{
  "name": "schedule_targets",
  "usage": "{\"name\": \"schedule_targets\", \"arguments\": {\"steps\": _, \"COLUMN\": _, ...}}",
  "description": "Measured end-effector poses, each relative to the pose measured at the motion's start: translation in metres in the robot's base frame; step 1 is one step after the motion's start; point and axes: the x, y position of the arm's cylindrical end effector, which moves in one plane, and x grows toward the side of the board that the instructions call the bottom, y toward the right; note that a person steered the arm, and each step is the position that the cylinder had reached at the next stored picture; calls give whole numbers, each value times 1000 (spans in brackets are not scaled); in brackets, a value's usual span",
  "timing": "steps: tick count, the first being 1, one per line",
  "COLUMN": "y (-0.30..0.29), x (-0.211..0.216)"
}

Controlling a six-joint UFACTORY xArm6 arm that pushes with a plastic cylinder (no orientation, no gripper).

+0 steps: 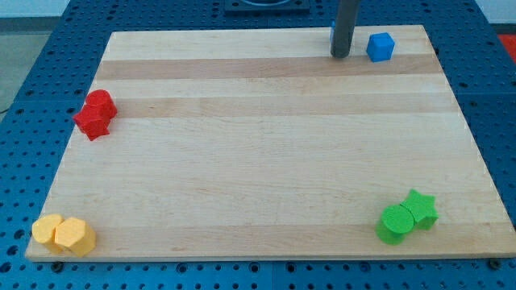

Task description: Push blue cube closer to green star

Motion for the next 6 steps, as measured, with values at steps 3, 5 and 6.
{"name": "schedule_targets", "arguments": {"steps": 3, "y": 40, "x": -27}}
{"name": "schedule_targets", "arguments": {"steps": 5, "y": 29, "x": 35}}
{"name": "schedule_targets", "arguments": {"steps": 6, "y": 27, "x": 17}}
